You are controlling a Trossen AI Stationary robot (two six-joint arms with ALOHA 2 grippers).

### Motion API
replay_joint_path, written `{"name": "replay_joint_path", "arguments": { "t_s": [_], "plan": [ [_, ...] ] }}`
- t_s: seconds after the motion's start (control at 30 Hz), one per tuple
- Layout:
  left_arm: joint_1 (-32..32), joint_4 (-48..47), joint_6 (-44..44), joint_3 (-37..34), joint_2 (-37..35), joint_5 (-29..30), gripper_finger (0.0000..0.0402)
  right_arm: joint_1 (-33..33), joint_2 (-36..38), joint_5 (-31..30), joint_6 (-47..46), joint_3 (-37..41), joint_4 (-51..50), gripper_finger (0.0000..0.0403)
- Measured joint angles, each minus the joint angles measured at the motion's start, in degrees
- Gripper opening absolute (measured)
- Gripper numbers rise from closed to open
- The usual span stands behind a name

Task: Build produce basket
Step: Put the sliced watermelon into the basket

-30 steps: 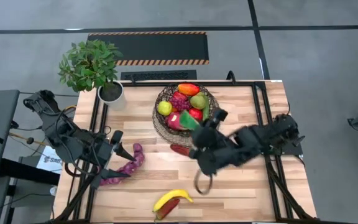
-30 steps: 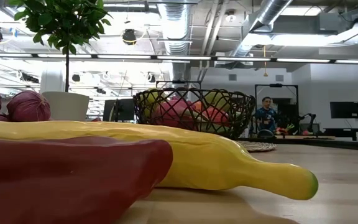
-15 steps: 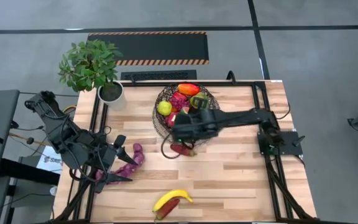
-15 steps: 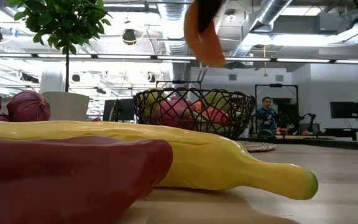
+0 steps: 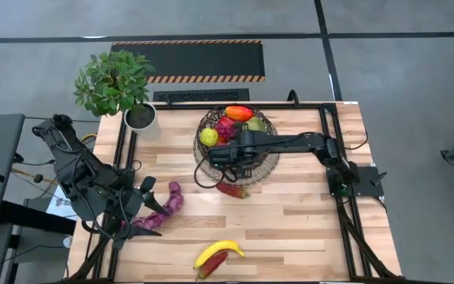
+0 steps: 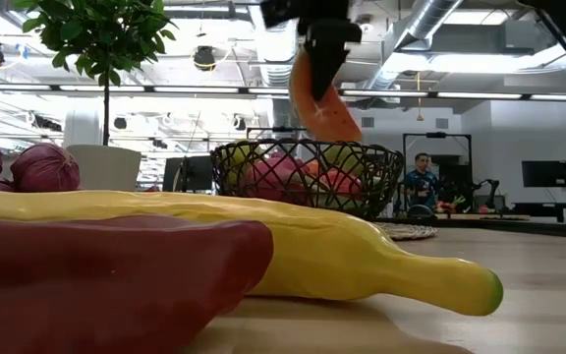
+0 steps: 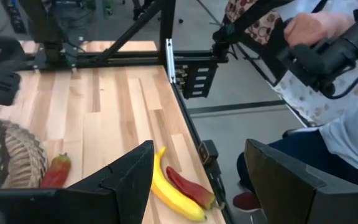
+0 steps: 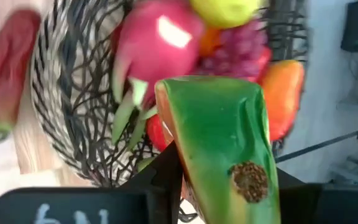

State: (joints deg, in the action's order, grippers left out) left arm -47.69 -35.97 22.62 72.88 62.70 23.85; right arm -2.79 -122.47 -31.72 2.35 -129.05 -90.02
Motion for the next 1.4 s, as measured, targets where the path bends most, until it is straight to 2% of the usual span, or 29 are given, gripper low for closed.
{"name": "replay_joint_path", "arguments": {
  "t_s": [0.33, 0.57, 0.83, 1.0, 1.2, 1.33, 1.4],
  "plan": [
    [-0.1, -4.5, 1.3, 0.0, -1.1, 2.7, 0.0237, 1.5, -4.9, 4.1, 11.3, 0.1, 0.0, 0.0113],
    [0.5, -9.0, 3.6, 0.0, -4.2, 7.3, 0.0237, 1.4, -5.4, 5.2, 17.4, 0.1, 0.0, 0.0113],
    [0.5, -10.1, 3.7, 0.0, -7.3, 10.7, 0.0237, 0.9, -5.2, 5.4, 15.5, 0.1, 0.0, 0.0113],
    [0.5, -10.2, 3.8, 0.0, -8.0, 11.0, 0.0237, 0.9, -5.2, 10.3, 11.9, 0.1, 0.0, 0.0113],
    [0.5, -11.5, 4.6, 0.0, -8.2, 11.1, 0.0237, 1.6, -5.2, 11.3, 10.2, 0.1, 0.0, 0.0113],
    [0.5, -11.5, 4.7, 0.0, -8.2, 11.1, 0.0237, 3.3, -5.7, 18.9, 8.4, 0.0, 0.0, 0.0113],
    [0.5, -11.5, 4.9, 0.0, -8.2, 11.1, 0.0237, 4.0, -5.9, 19.7, 8.2, 0.0, 0.0, 0.0117]
  ]
}}
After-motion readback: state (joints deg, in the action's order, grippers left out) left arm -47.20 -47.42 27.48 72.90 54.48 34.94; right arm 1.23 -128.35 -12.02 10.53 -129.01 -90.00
